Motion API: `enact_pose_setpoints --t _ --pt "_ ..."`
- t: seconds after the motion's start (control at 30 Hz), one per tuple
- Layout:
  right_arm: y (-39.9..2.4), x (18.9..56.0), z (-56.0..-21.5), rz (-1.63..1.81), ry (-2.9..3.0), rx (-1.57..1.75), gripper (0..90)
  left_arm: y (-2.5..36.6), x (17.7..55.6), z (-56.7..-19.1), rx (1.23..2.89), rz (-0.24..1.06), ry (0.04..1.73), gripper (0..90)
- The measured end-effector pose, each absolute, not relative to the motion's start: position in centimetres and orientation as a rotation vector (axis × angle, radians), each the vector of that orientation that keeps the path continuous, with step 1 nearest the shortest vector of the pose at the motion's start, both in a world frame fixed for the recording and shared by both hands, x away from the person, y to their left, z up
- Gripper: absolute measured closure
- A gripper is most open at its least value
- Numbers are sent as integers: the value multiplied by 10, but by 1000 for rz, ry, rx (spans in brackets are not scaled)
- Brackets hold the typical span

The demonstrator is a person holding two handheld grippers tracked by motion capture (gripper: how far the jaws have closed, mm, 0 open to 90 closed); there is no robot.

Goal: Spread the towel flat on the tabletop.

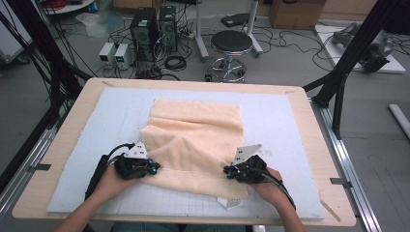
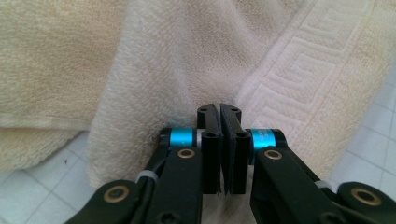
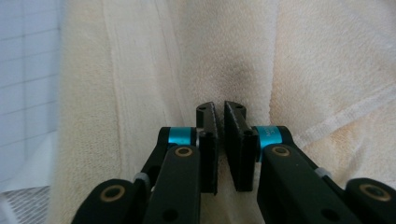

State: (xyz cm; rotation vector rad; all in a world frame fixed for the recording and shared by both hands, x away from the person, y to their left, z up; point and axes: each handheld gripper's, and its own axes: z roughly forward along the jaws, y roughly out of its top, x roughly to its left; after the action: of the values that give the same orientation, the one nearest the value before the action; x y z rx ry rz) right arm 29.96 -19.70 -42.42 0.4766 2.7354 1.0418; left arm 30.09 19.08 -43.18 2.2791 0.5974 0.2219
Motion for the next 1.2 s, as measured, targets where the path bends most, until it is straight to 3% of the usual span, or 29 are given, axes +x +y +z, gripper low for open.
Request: enact_pose_setpoints --t 0.7,0.87,1.0,1.2 --pt "-198 197 -364 1312 2676 233 842 232 180 -361 2136 206 448 879" --pt "-197 208 -357 1344 2647 258 766 234 196 -367 2112 222 481 727" --pt "-192 237 -368 1237 2643 294 704 229 222 -385 2116 218 507 619" --pt "-184 273 -409 1134 2747 356 652 213 257 -418 2212 188 539 581"
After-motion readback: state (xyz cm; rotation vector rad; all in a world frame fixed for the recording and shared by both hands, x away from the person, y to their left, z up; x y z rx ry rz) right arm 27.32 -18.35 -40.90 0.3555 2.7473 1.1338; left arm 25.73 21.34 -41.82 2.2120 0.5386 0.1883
